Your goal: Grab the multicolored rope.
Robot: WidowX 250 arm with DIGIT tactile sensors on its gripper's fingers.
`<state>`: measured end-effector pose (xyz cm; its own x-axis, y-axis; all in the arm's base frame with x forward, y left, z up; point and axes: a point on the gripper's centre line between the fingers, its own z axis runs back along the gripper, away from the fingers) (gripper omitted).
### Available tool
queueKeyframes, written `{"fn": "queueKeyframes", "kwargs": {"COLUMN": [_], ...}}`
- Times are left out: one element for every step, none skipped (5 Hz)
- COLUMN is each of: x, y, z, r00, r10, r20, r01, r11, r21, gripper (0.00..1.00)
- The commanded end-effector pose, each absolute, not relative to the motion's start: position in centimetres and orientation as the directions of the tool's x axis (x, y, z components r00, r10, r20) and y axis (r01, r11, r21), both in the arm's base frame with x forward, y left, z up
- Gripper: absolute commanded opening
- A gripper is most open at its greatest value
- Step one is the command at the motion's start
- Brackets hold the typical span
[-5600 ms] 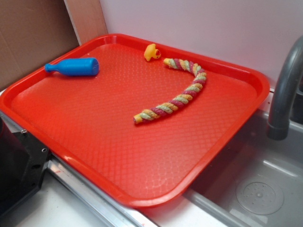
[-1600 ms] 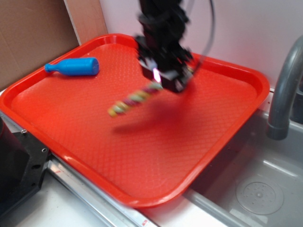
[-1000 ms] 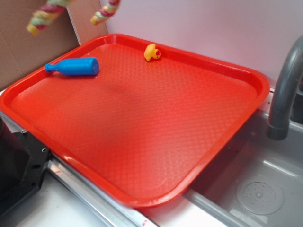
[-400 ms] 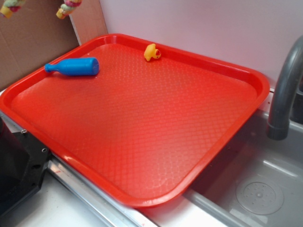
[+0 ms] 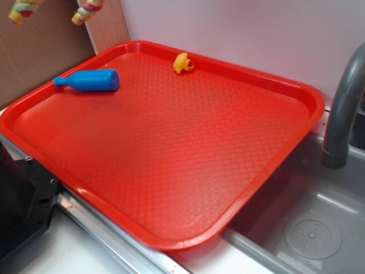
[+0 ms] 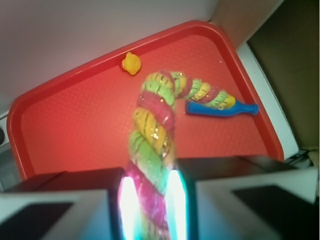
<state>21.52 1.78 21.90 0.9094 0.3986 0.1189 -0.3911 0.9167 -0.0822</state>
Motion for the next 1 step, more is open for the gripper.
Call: {"fn": "queueKeyframes", "kwargs": {"x": [22.24], "y": [1.31], "z": [22.69], "r00": [0.903], "r10": [0.395], "r20": [0.171], "r01": [-0.386], "r11": [0.919], "r21": [-0.083], "gripper": [0.0]}}
